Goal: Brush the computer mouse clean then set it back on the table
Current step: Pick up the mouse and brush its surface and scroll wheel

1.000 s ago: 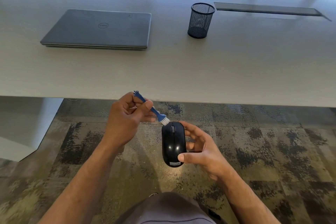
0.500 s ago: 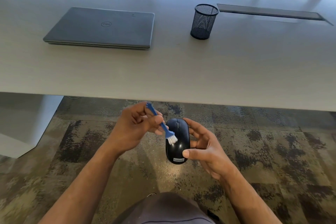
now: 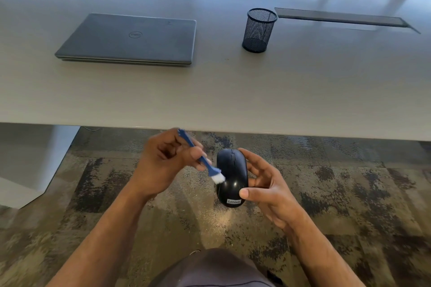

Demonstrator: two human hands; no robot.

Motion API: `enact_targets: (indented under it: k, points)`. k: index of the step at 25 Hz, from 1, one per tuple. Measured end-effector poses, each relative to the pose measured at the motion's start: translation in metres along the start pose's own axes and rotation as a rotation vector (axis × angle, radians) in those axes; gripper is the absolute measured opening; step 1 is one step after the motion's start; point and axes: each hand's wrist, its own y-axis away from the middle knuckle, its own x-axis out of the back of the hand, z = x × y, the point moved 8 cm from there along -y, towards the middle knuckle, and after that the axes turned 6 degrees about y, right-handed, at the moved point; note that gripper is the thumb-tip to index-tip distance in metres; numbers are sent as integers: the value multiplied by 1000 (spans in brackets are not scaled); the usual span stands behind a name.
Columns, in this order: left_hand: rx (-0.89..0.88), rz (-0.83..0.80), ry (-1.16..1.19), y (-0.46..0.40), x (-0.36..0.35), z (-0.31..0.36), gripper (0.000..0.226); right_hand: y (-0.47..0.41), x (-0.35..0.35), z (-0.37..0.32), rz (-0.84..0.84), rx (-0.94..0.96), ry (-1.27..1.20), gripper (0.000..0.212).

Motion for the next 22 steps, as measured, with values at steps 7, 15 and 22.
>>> enact_targets:
  k: [7, 15, 22]
  points:
    - [8, 21, 80, 5, 3, -4, 5, -6, -6, -9, 10, 29, -118, 87]
    - [-93, 413, 1, 7, 16, -5, 18, -8, -18, -18, -38, 69, -122, 87]
    - [-133, 211, 158, 15, 33, 8, 15, -11, -21, -22, -11, 109, -174, 84]
